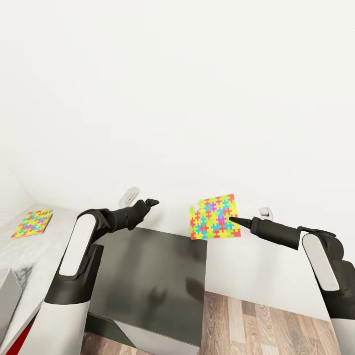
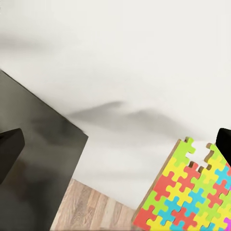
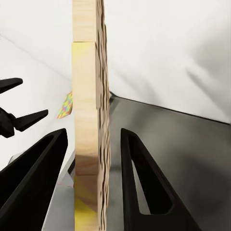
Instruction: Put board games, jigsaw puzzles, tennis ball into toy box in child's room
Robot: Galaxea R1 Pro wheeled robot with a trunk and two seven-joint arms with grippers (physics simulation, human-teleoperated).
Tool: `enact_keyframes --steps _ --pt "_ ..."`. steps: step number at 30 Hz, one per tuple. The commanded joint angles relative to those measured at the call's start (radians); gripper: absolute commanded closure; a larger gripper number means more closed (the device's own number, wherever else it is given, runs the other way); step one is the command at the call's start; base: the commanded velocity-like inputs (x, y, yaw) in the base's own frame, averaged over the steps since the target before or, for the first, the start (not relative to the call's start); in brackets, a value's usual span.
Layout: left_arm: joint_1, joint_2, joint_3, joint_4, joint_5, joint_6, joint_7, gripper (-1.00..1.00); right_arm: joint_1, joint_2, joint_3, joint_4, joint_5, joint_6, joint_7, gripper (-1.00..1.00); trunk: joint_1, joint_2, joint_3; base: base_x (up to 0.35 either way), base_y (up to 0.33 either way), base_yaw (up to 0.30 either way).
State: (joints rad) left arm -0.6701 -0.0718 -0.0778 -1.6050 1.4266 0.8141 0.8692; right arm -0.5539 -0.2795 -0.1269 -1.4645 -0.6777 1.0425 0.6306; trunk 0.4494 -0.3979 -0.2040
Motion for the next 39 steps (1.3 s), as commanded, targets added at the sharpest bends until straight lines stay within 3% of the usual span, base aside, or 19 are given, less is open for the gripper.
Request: enact_keyframes --steps 1,11,39 --pt "0.001 0.0 0.001 -0.001 0.009 0.003 0.01 -1.0 -0.001 0.0 -0.001 -0.001 0.005 0.005 0.008 1.0 0.001 -0.002 -0.002 0.0 0.0 0.0" --pt "0.01 0.001 0.001 -0.001 0.005 0.008 0.011 -1.0 0.001 0.0 -0.002 -0.007 0.004 0.005 0.008 1.0 0.001 -0.002 0.0 0.0 0.0 0.111" --pt "0.01 0.0 0.002 -0.001 0.006 0.01 -0.003 -1.0 0.0 -0.001 -0.003 -0.007 0.007 0.005 0.006 1.0 0.001 -0.002 0.013 -0.003 0.0 0.267"
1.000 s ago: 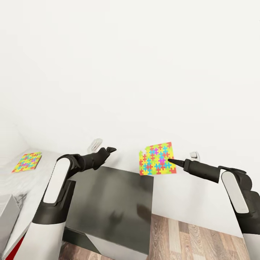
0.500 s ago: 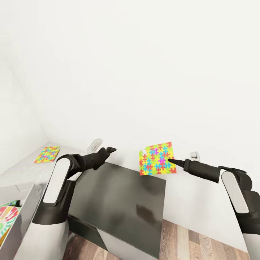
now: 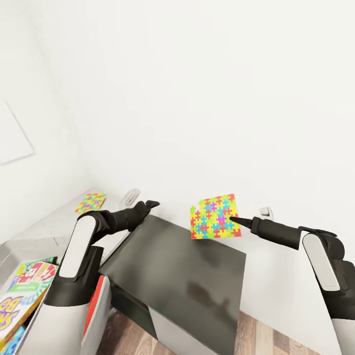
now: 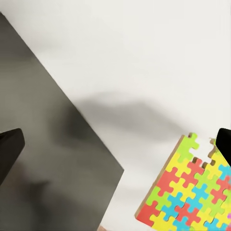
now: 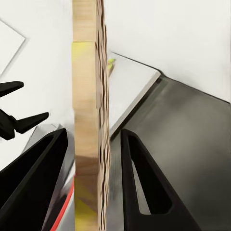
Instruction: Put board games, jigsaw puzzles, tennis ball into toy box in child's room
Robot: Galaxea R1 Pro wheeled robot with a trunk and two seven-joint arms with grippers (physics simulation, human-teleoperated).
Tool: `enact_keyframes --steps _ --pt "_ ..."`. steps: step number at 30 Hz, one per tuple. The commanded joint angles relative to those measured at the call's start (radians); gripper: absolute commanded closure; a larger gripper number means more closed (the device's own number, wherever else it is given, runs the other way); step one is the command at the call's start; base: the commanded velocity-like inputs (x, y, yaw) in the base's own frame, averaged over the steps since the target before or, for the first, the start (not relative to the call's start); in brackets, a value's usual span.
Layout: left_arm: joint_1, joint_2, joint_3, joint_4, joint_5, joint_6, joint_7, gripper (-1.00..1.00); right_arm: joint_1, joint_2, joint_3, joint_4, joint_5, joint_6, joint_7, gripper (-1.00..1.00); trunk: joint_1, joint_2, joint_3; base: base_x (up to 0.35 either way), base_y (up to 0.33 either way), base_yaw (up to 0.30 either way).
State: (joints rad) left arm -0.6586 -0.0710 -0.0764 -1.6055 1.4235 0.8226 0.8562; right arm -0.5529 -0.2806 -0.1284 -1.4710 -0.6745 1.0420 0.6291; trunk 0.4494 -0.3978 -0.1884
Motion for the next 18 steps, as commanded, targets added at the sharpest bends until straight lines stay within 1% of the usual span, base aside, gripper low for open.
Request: enact_keyframes --steps 1,5,7,8,10,14,18 --pt "-0.001 0.0 0.0 -0.001 0.009 0.001 0.003 -1.0 -0.001 0.0 -0.002 0.0 0.003 0.005 0.008 1.0 0.001 -0.002 -0.002 0.0 0.0 0.275" --pt "-0.001 0.0 0.003 -0.001 0.011 0.003 -0.05 -1.0 -0.001 0.0 -0.002 0.0 0.004 0.005 0.008 1.0 0.001 -0.002 0.0 0.0 0.0 0.275" --pt "-0.001 0.0 0.003 -0.001 0.011 0.004 -0.088 -1.0 -0.001 0.0 -0.002 0.0 0.004 0.005 0.008 1.0 0.001 -0.002 0.001 0.0 0.0 0.263" --pt "-0.001 0.0 0.003 -0.001 0.012 0.006 -0.126 -1.0 -0.001 0.0 -0.002 0.0 0.003 0.005 0.008 1.0 0.001 -0.002 0.002 0.0 0.0 0.207" --pt "0.0 0.0 0.003 -0.001 0.012 0.009 -0.16 -1.0 -0.001 0.0 -0.002 0.0 0.003 0.005 0.007 1.0 0.001 -0.002 0.002 0.0 0.0 0.169" --pt "0.0 0.0 0.001 -0.001 0.013 0.016 -0.214 -1.0 -0.001 -0.001 -0.002 0.0 0.002 0.005 0.006 1.0 0.001 -0.002 0.003 0.0 0.0 0.131" --pt "0.0 0.0 -0.001 -0.001 0.014 0.019 -0.237 -1.0 -0.001 -0.002 -0.003 0.0 0.0 0.005 0.006 1.0 0.001 -0.002 0.005 0.0 0.0 0.207"
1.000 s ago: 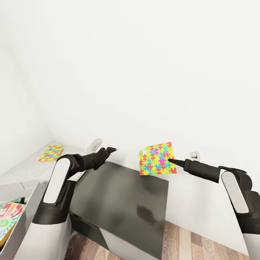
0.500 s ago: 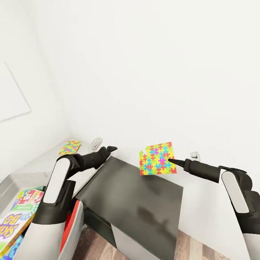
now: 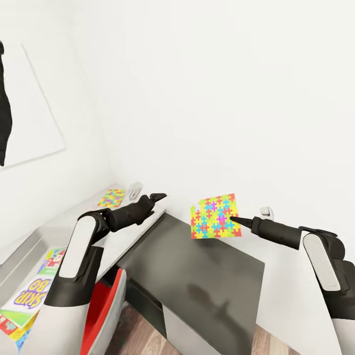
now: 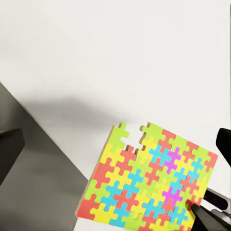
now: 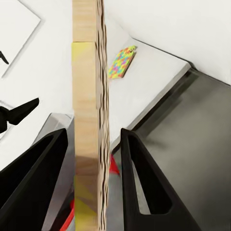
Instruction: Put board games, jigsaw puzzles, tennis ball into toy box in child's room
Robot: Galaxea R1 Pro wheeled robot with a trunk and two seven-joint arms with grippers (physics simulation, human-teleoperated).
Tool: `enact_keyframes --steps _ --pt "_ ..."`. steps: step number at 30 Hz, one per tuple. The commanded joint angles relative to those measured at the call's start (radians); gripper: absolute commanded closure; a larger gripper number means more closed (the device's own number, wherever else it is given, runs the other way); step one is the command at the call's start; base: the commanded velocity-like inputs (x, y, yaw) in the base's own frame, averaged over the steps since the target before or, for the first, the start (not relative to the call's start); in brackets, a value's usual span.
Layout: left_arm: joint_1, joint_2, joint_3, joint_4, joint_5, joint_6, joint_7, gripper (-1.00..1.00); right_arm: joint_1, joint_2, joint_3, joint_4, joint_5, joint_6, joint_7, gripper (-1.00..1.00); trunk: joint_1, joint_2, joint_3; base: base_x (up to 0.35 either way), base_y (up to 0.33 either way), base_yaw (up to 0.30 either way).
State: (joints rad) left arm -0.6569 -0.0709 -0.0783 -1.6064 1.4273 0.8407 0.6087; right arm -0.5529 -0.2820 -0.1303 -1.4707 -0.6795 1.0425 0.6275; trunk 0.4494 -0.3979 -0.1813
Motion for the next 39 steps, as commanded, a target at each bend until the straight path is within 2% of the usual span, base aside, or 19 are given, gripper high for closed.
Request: enact_keyframes --steps 1,12,21,26,29,30,34,35,39 --pt "-0.001 -0.001 0.0 0.0 0.01 0.001 0.008 -1.0 -0.001 0.0 -0.002 0.0 0.005 0.005 0.008 1.0 0.001 -0.002 -0.001 0.0 0.0 0.249" --pt "-0.001 0.0 0.0 0.0 0.01 0.001 -0.013 -1.0 -0.001 -0.001 -0.003 0.0 0.006 0.005 0.008 1.0 0.001 -0.002 0.007 0.0 0.0 0.257" --pt "-0.002 0.0 0.0 -0.001 0.01 0.005 -0.018 -1.0 -0.001 -0.002 -0.054 0.0 0.003 0.005 0.009 1.0 0.001 -0.002 0.013 -0.001 0.001 0.266" --pt "-0.002 -0.001 0.001 0.0 0.011 0.016 -0.019 -1.0 0.0 -0.005 -0.063 0.001 -0.01 0.005 0.01 1.0 0.001 -0.002 0.017 -0.032 0.049 0.269" --pt "-0.002 -0.001 0.001 0.0 0.011 0.022 -0.022 -1.0 0.0 -0.02 -0.067 0.004 -0.044 0.005 0.01 1.0 0.001 -0.002 0.018 -0.09 0.147 0.269" --pt "-0.002 -0.001 0.001 0.0 0.011 0.022 -0.022 -1.0 0.0 -0.02 -0.067 0.004 -0.044 0.005 0.01 1.0 0.001 -0.002 0.019 -0.105 0.171 0.269" --pt "-0.003 -0.001 0.001 0.0 0.011 0.026 -0.027 -1.0 0.004 -0.056 -0.066 0.006 -0.112 0.005 0.01 1.0 0.001 -0.002 0.021 -0.129 0.209 0.27" --pt "-0.003 -0.001 0.001 0.0 0.011 0.026 -0.027 -1.0 0.004 -0.056 -0.066 0.006 -0.112 0.005 0.01 1.0 0.001 -0.002 0.022 -0.14 0.225 0.271" --pt "-0.003 -0.001 0.001 0.0 0.011 0.028 -0.03 -1.0 0.01 -0.082 -0.065 0.009 -0.168 0.005 0.01 1.0 0.001 -0.002 0.024 -0.138 0.224 0.273"
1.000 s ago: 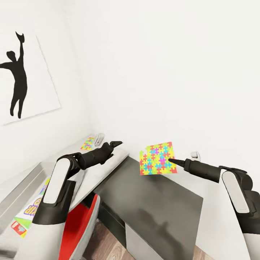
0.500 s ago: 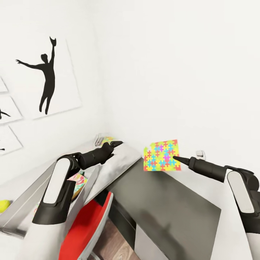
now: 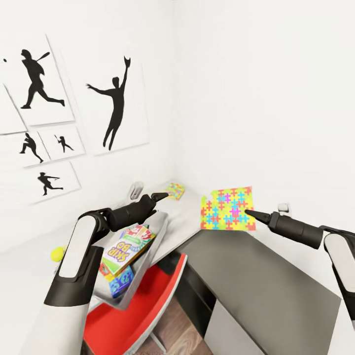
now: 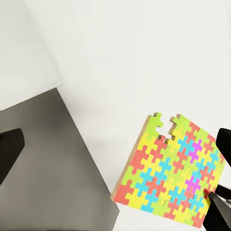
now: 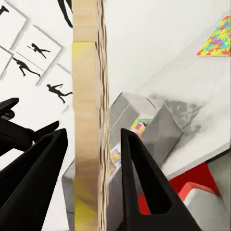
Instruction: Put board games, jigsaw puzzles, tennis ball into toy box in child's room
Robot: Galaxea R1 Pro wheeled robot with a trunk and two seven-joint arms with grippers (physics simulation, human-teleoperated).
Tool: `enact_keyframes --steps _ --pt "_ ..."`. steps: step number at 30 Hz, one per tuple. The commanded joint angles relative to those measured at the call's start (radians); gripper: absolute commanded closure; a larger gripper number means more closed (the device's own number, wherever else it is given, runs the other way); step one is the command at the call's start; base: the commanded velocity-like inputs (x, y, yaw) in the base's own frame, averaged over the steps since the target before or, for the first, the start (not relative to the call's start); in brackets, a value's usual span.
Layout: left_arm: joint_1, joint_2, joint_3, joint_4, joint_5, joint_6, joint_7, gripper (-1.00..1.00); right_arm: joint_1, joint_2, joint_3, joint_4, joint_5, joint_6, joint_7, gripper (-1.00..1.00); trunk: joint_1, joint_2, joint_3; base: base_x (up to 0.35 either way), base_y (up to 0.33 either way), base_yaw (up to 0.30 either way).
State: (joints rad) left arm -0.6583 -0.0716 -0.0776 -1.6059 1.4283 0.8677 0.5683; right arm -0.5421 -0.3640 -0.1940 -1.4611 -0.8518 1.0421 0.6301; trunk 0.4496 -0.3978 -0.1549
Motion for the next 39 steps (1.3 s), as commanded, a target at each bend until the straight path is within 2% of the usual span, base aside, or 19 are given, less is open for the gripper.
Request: enact_keyframes --steps 1,10,27,39 --pt "-0.001 0.0 0.0 0.0 0.01 0.001 0.01 -1.0 0.0 -0.004 0.0 0.0 -0.004 0.005 0.007 1.0 0.0 -0.002 -0.002 -0.097 0.159 0.274" --pt "-0.001 -0.001 0.0 0.0 0.01 0.002 0.009 -1.0 0.002 -0.014 0.005 0.014 -0.031 0.005 0.004 1.0 0.0 -0.002 0.003 -0.04 0.066 0.276" --pt "-0.001 -0.001 -0.001 0.0 0.009 0.002 0.01 -1.0 0.003 -0.017 -0.001 0.02 -0.037 0.005 0.003 1.0 0.0 -0.002 0.008 -0.004 0.011 0.279" --pt "-0.001 -0.001 -0.001 0.0 0.009 0.001 0.011 -1.0 0.004 -0.018 -0.006 0.019 -0.038 0.005 0.003 1.0 0.0 -0.002 0.008 0.0 0.081 0.081"
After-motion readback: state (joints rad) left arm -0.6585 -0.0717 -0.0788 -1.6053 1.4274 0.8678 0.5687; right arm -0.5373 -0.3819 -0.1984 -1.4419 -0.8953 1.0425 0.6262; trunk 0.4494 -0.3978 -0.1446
